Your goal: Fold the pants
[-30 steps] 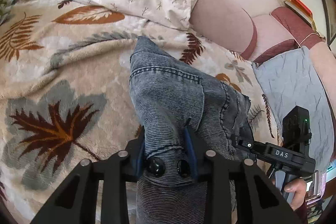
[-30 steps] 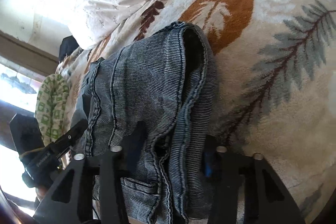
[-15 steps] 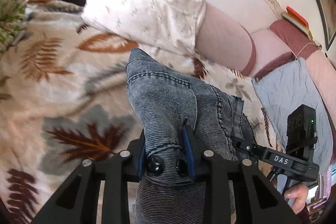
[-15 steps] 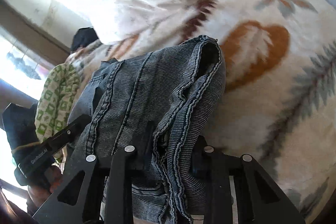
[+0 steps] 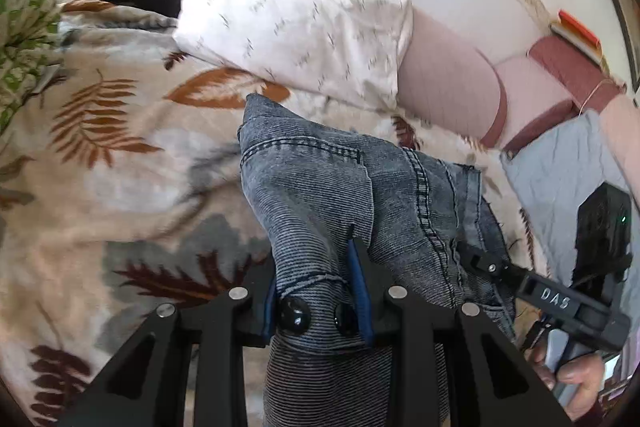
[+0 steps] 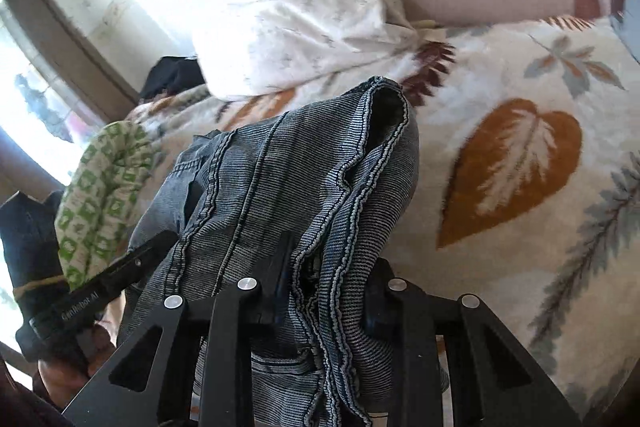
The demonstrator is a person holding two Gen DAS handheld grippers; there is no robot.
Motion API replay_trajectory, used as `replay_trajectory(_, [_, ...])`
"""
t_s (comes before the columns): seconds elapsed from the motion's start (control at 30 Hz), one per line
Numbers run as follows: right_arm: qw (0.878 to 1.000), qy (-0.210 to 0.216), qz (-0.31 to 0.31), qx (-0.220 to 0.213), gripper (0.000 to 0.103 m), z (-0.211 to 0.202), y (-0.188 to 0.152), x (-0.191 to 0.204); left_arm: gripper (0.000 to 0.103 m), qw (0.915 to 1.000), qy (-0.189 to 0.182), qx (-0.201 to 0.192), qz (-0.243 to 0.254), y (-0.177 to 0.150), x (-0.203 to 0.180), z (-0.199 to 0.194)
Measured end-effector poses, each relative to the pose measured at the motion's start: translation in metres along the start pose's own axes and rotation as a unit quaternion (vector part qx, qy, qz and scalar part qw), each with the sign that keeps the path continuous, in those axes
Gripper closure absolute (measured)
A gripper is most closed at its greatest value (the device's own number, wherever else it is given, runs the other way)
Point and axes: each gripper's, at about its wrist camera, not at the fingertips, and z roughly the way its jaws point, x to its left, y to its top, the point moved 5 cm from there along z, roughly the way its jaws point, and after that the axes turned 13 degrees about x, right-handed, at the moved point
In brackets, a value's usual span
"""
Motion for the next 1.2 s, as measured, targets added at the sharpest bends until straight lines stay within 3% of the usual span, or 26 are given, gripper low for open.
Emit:
replay_trajectory(0.23, [0.997, -0.042, 0.046, 0.037, 0.076, 0.024, -0.006, -0.040, 0.065, 0.9956, 0.075, 0.006, 0.056, -0.004, -0.020, 0.027])
replay_trajectory(0.37, [0.996, -0.046, 0.065, 0.049, 0.062, 0.033, -0.009, -0.051, 0.055, 0.9896, 0.119, -0.001, 0.081, -0.004, -0.024, 0.024])
replay_trajectory(0.47, [0.995, -0.058, 0.062, 0.046, 0.052, 0.031, -0.011, -0.052, 0.047, 0.9795, 0.170, -0.020, 0.107, -0.006, -0.029, 0.014])
replay_trajectory(0.83, [0.993, -0.110, 0.030, 0.027, 0.042, 0.008, -0.015, -0.039, 0.026, 0.9581, 0.214, -0.103, 0.160, -0.011, -0.061, -0.056])
replay_trajectory(1.2, [0.991, -0.128, 0.012, -0.040, 0.040, -0.039, -0.022, -0.027, 0.021, 0.9542, 0.219, -0.126, 0.160, -0.033, -0.073, -0.102])
